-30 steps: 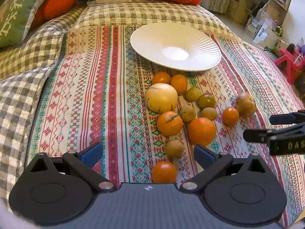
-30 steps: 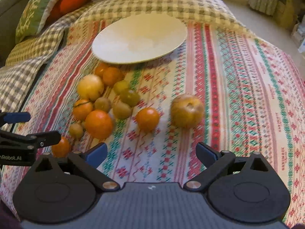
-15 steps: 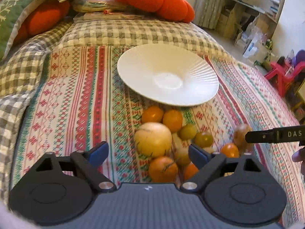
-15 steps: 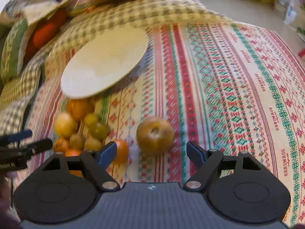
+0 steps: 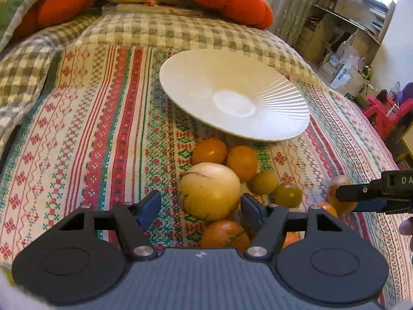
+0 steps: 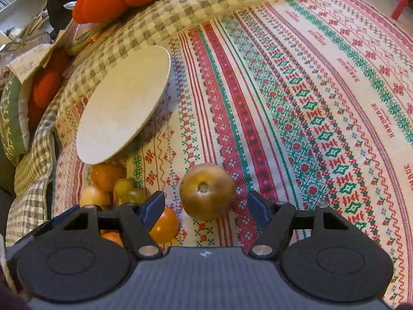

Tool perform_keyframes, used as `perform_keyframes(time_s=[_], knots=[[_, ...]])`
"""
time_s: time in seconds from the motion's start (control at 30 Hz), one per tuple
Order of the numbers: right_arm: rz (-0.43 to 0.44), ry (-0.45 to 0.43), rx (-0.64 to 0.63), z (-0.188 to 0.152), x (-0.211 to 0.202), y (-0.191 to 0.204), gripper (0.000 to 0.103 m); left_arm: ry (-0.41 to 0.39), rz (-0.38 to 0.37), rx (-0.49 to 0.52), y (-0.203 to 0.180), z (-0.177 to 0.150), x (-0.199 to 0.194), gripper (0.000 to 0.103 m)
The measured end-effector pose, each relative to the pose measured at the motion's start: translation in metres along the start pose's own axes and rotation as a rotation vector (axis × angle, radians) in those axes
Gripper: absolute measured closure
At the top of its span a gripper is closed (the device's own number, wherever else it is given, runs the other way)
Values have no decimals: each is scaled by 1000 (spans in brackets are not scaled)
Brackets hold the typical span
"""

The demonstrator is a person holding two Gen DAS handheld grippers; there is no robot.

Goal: Organize fruits
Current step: 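Grasp the large pale yellow fruit with the left gripper while the right gripper grasps the brown round fruit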

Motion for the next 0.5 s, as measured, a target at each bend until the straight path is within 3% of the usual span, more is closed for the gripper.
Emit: perform_keyframes(time_s=[0.23, 0.5], knots=[[-27, -26, 2, 3, 2, 0, 37, -31, -35, -20, 1, -1, 3, 50], [-82, -47, -27, 8, 3, 1, 47, -21, 3, 114, -11, 0, 10, 58]])
Point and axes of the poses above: each gripper's, at about its wrist camera, not at the fingertips, and x roughly the way its jaws point, y to its left, z to its top, the point moved 7 cm from there along x, roughly the way its jaws point, and after that the axes turned 5 degrees about -z, right-handed, at the moved point
